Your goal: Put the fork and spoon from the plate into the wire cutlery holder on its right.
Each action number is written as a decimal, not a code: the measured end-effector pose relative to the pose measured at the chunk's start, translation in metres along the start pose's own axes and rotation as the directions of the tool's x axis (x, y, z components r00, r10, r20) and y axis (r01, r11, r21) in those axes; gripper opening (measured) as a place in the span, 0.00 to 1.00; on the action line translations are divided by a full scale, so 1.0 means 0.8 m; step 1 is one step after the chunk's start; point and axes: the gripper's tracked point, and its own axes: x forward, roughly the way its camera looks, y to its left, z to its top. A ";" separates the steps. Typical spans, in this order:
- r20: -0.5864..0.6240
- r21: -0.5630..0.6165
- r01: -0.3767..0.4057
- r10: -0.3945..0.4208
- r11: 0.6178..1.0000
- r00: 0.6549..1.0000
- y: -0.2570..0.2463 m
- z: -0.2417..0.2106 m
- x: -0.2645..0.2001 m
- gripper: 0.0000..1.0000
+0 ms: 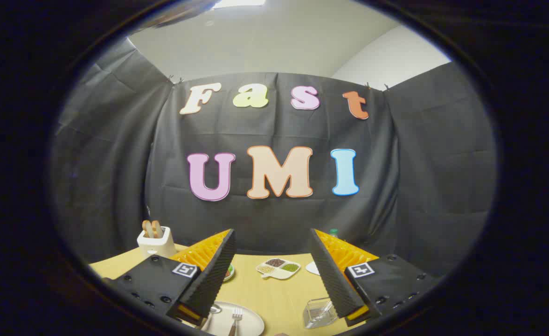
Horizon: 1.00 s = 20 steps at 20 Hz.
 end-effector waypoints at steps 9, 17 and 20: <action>-0.021 0.021 -0.032 0.033 0.999 0.999 0.038 -0.005 0.004 1.00; -0.018 0.013 -0.034 0.034 0.999 0.999 0.043 -0.002 0.003 1.00; -0.018 0.008 -0.039 0.039 0.999 0.999 0.044 -0.001 0.001 1.00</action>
